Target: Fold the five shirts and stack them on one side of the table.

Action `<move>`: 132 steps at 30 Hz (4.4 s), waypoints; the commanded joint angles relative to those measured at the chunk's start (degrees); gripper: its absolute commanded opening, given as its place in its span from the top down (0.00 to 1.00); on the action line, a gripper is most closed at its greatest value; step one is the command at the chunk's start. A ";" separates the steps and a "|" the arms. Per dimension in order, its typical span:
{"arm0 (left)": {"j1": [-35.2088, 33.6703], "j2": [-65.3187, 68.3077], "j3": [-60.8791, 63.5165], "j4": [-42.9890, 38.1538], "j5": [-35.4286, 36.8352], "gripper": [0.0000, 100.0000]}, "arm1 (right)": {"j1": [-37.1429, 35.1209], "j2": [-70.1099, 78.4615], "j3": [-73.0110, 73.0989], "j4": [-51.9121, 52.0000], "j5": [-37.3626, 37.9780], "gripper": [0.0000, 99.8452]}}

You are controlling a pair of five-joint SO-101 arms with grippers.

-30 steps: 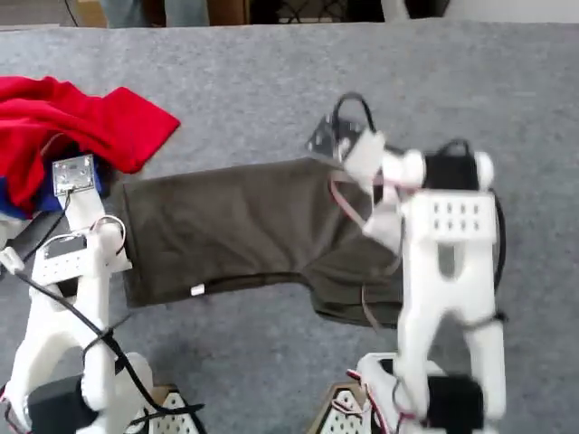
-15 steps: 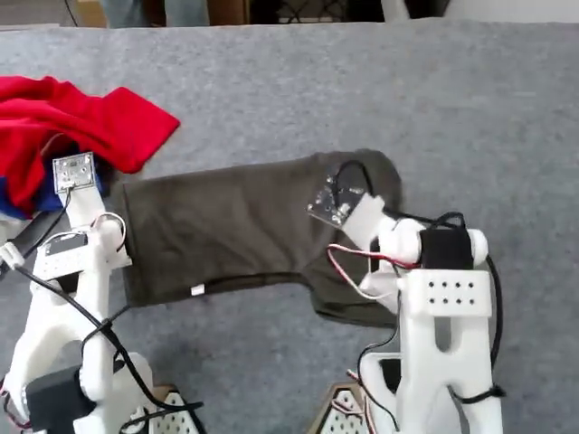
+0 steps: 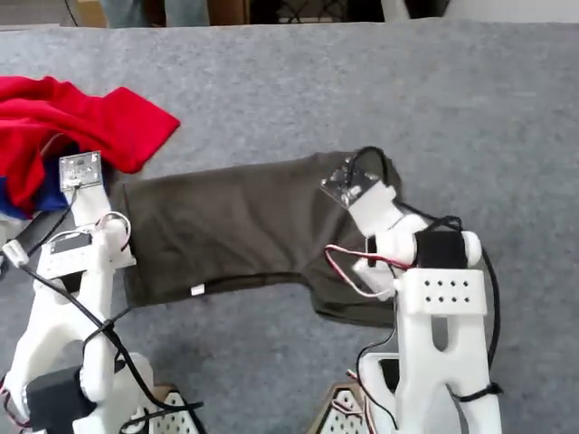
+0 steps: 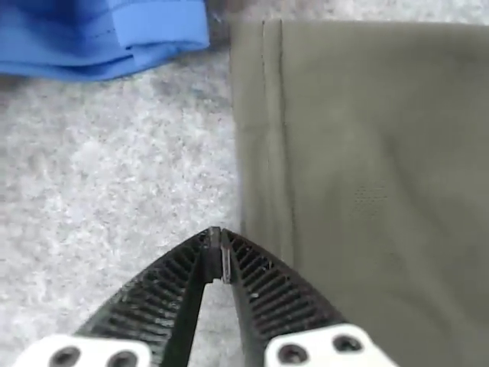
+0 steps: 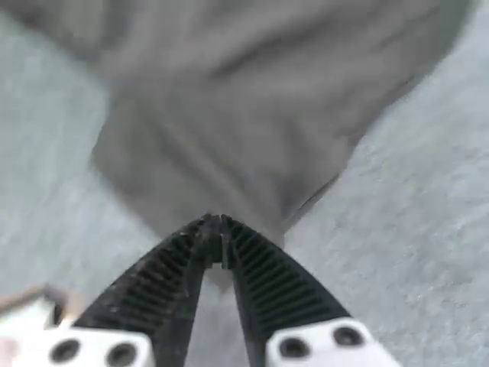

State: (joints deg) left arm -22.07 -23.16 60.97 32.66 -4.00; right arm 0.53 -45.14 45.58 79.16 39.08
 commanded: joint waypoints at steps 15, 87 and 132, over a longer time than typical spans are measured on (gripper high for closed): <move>1.27 4.75 -3.82 -0.26 -1.41 0.97 | -6.77 -0.13 6.20 -1.41 -11.87 0.98; -1.63 6.24 -4.44 -0.18 -0.26 0.97 | -5.98 -0.04 7.60 3.87 15.12 0.98; -1.19 6.33 -5.32 -0.18 -0.09 0.97 | -18.37 17.54 5.67 -6.59 11.43 0.98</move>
State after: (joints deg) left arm -23.38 -16.13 57.45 32.66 -3.65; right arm -18.46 -27.74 55.34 69.93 50.95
